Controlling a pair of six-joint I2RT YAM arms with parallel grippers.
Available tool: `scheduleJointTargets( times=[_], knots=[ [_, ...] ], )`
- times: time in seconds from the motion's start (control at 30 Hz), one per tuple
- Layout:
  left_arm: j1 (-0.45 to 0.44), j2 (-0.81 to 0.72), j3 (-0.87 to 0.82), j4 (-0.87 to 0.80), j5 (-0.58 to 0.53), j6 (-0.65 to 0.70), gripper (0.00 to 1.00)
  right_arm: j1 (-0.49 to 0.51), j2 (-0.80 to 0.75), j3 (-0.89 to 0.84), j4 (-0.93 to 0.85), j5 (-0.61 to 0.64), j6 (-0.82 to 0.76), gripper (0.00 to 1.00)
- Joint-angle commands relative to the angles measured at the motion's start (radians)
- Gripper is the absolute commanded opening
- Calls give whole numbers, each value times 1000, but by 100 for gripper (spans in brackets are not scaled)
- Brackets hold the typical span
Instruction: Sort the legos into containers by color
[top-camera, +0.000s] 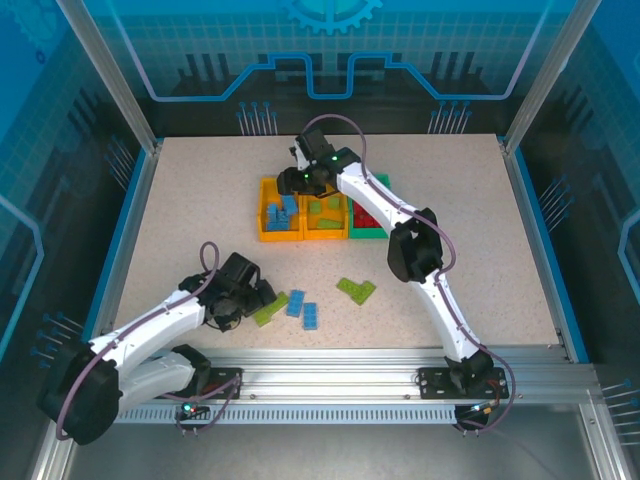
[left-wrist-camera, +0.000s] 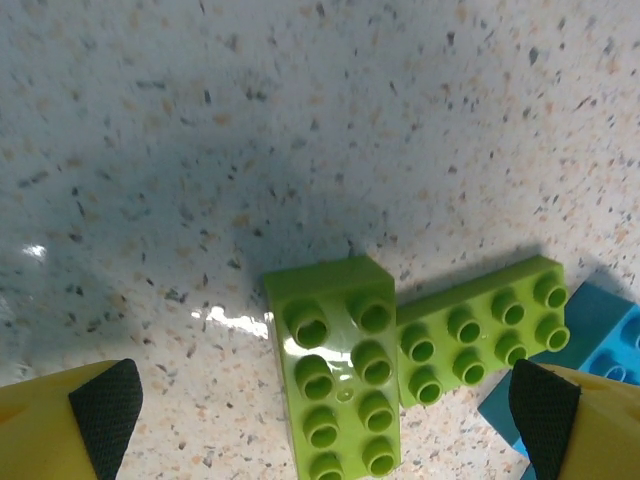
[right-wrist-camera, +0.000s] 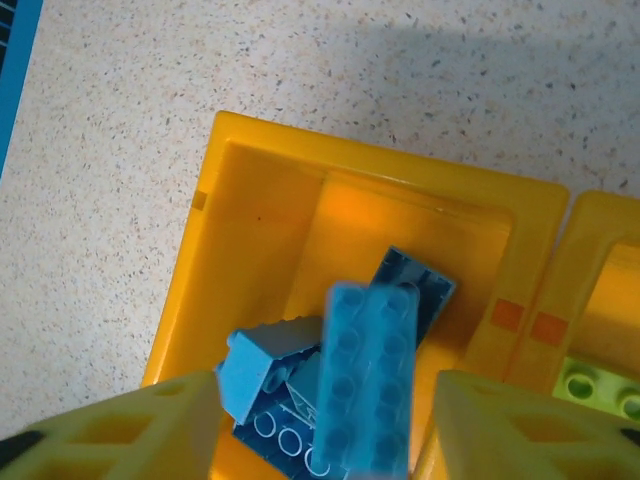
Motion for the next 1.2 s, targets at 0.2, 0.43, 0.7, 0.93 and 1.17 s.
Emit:
scheduleJointTargets(
  times=[0.2,0.43,0.7,0.93,1.17],
  knots=[
    [-50,14,-44,28,-5,-194,99,-11,-71,-3,-30,-42,6,71],
    [-33,-40,-76,61,-30,-218,92,-24,-308,-272,59,24,-21,73],
    [-29,-10,-84,57,-35,-214,84,-108,-534,-566,143,68,-36,75],
    [-19,80,-39,65,-31,-166,78,-177,-674,-761,159,109,-78,75],
    [-17,107,-34,58,-46,-165,62,-240,-785,-916,187,121,-91,76]
  ],
)
